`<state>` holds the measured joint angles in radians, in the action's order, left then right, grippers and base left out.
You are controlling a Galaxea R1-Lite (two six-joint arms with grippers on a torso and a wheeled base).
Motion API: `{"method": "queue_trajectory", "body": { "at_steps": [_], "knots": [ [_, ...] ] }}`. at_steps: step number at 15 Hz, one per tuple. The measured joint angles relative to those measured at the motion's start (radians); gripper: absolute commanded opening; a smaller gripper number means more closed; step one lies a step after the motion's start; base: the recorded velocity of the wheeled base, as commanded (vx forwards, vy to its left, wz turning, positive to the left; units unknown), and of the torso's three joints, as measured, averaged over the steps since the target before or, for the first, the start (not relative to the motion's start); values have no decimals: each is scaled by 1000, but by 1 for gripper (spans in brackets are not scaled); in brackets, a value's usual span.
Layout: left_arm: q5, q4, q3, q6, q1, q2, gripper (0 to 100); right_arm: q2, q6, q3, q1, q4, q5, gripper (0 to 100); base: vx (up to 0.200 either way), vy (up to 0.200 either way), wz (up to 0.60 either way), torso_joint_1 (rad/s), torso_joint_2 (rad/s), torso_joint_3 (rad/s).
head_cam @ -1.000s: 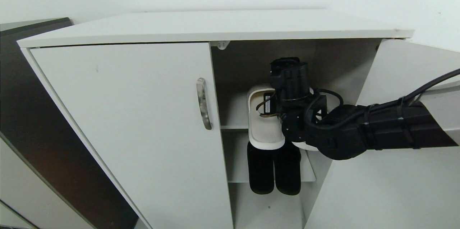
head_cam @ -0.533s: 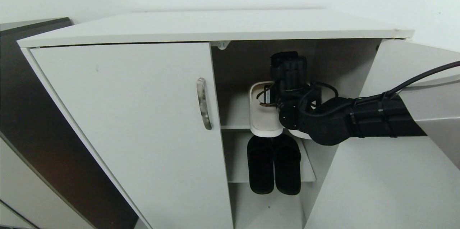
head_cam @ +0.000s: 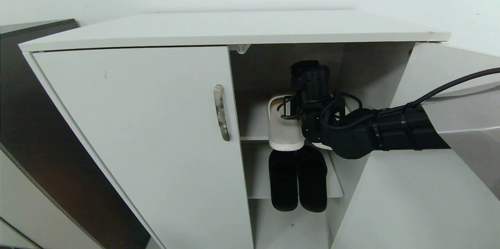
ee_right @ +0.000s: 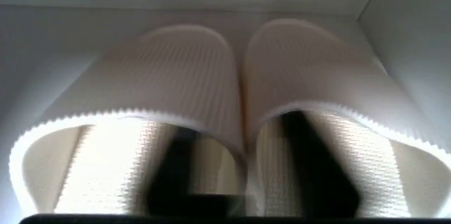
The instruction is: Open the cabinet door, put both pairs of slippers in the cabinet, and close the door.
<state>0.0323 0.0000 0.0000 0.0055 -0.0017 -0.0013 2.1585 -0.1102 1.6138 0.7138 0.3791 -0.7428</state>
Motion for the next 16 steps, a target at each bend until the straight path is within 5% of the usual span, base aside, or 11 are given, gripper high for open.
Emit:
{"method": "queue_trajectory", "body": {
  "at_steps": [15, 16],
  "knots": [
    [1, 0, 0, 1, 0, 0, 0, -370, -47, -554, 204, 178, -8, 100, 0, 0, 0, 0, 0, 0],
    [1, 0, 0, 1, 0, 0, 0, -375, -48, -564, 208, 178, -8, 0, 0, 0, 0, 0, 0, 0]
  ]
}}
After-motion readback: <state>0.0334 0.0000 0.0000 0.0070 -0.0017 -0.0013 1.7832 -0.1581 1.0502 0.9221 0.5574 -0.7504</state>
